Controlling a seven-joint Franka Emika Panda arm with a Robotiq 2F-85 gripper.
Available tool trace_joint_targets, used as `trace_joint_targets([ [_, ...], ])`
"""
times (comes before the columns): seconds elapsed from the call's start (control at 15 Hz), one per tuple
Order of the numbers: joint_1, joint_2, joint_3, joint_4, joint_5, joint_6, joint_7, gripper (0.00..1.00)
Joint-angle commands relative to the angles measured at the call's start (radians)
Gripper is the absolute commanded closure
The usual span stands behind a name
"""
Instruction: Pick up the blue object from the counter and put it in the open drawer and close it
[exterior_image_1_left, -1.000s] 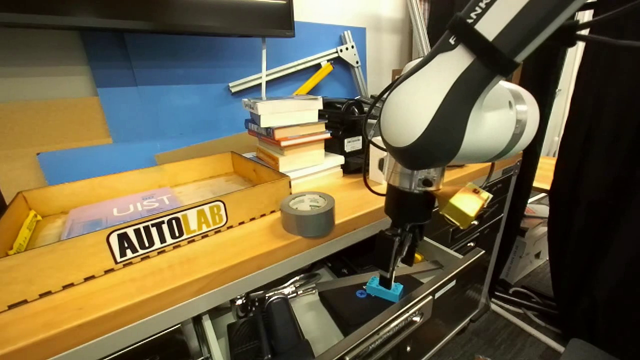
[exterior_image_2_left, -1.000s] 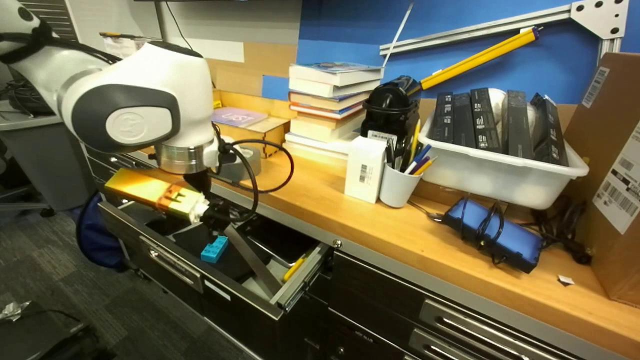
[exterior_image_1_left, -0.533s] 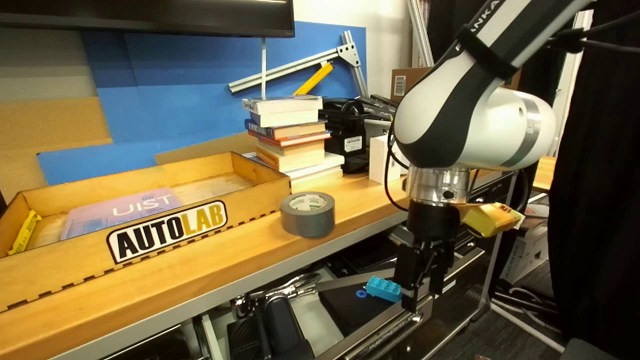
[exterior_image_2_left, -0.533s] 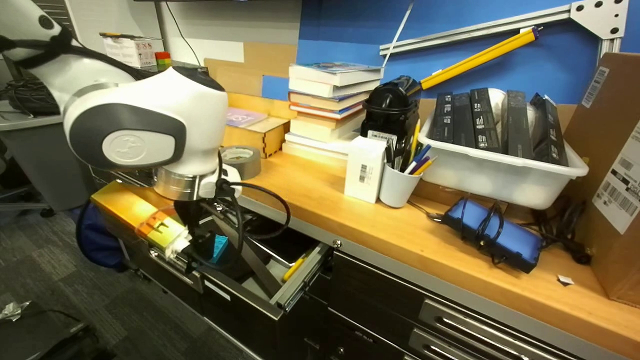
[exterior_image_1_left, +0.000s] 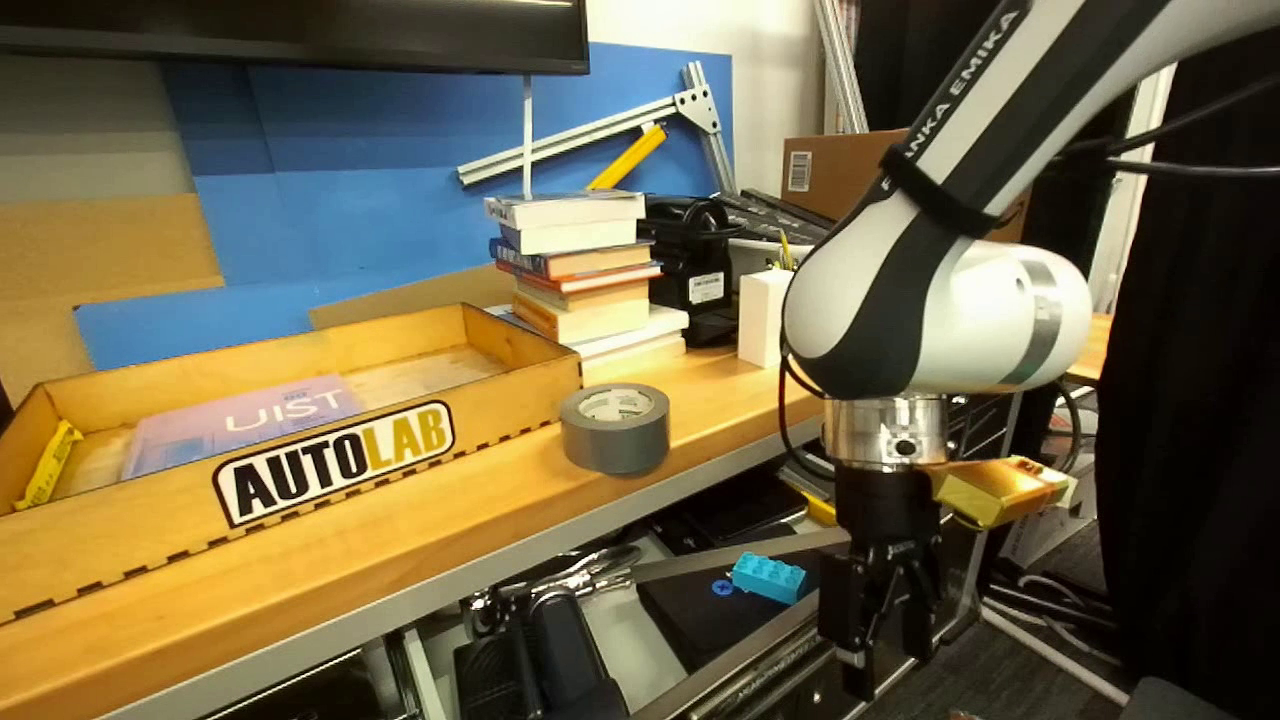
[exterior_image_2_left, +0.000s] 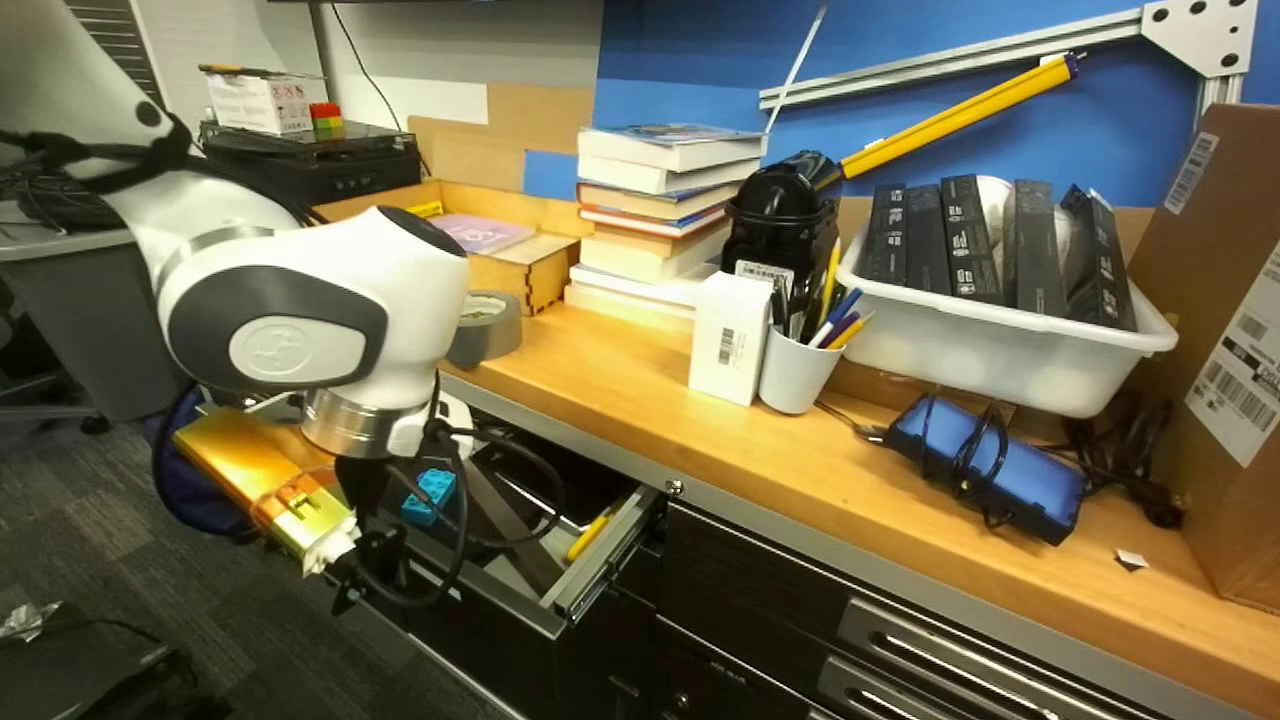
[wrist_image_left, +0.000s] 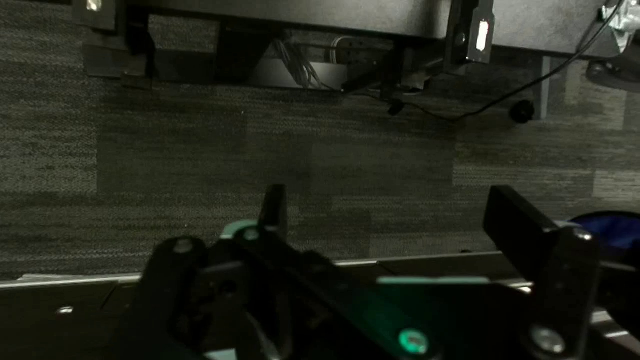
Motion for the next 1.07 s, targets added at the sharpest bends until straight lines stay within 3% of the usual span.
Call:
trace_joint_targets([
  [0.0, -0.007, 0.167, 0.026, 0.121, -0.016, -0.035, -0.027, 0.0],
  [0.6, -0.011, 0.354, 0.093, 0.349, -0.042, 0.079, 0.111, 0.0],
  [1.0, 0.013, 0.413, 0.098, 0.493, -0.191, 0.015, 0.246, 0.0],
])
